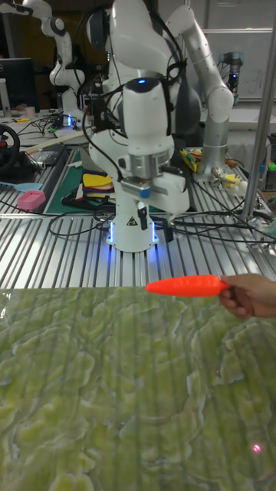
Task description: Receive something handed over by a human
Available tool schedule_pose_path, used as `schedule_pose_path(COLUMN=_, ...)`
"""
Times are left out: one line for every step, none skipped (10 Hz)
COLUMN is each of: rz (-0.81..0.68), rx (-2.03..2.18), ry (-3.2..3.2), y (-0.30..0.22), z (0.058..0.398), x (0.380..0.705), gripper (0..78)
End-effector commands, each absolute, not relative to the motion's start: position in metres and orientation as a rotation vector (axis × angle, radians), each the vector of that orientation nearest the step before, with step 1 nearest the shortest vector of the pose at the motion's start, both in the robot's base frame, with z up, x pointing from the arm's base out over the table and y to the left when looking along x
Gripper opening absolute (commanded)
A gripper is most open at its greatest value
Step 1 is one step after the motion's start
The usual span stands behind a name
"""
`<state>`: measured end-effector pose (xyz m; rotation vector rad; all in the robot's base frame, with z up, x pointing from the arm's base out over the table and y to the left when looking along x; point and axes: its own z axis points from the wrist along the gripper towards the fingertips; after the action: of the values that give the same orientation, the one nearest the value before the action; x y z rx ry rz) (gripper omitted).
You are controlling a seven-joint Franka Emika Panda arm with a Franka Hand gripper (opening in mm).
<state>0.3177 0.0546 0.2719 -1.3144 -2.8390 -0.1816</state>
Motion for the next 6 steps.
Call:
schedule_pose_path(rz=-0.228, rx=-1.685, ry=-2.642, y=0.1571, z=0.3349, x=0.3828, gripper=77.4)
schedule_pose_path(rz=-0.233, rx=-1.689, ry=-2.646, y=0.1564, z=0.3354, x=0.3836, gripper=77.4)
schedule_pose_path(rz=-0.242, rx=-1.679, ry=-2.659, y=0.1564, z=0.3354, x=0.3836, gripper=77.4)
schedule_pose_path(rz=-0.24, rx=-1.67, ry=-2.666, y=0.1564, z=0.3354, x=0.3836, gripper=77.4)
schedule_pose_path(rz=-0.124, rx=-1.664, ry=-2.687, y=0.1564, z=0.3354, x=0.3836, gripper=77.4)
schedule_pose_path(rz=-0.099, rx=-1.655, ry=-2.677, y=0.1564, z=0.3354, x=0.3836, gripper=77.4)
